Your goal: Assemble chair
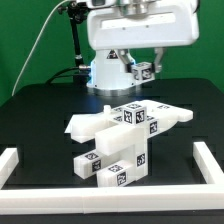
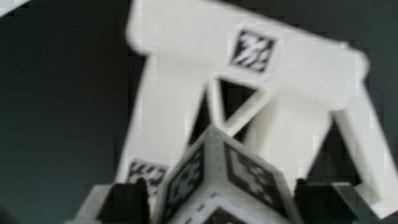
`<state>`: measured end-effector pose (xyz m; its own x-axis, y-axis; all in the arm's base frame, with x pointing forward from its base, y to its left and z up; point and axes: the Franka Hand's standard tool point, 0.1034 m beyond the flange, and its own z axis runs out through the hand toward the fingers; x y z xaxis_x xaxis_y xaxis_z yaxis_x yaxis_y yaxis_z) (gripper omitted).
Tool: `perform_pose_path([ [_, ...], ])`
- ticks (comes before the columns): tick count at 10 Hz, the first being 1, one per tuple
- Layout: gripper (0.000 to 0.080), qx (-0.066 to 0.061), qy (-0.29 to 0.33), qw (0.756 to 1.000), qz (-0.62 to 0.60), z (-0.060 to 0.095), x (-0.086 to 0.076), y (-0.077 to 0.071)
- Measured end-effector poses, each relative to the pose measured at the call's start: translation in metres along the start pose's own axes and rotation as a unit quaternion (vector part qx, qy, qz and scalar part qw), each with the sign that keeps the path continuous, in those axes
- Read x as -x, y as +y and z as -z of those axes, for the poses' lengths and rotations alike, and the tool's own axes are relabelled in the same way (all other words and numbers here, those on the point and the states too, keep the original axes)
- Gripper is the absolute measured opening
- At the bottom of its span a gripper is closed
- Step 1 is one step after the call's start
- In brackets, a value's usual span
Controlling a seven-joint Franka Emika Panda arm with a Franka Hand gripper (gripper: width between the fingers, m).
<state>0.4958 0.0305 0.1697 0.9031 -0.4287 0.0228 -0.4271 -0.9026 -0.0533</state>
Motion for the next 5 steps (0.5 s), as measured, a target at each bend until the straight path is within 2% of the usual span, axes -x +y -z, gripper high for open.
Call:
perform_pose_path([
  [1,0.0393,0.005,0.006,0.999,0.031,0.002,-0.013,0.005],
  [2,0.0393,0.017,0.009,0.997,0.073,-0.005,-0.026,0.014],
  [3,0.0393,0.021,0.013,0.995,0.1,-0.012,-0.034,0.02],
  [4,0.0393,0.014,0.011,0.996,0.093,-0.016,-0.033,0.022],
  [5,0.0393,0.013,0.012,0.995,0.094,-0.016,-0.033,0.02],
])
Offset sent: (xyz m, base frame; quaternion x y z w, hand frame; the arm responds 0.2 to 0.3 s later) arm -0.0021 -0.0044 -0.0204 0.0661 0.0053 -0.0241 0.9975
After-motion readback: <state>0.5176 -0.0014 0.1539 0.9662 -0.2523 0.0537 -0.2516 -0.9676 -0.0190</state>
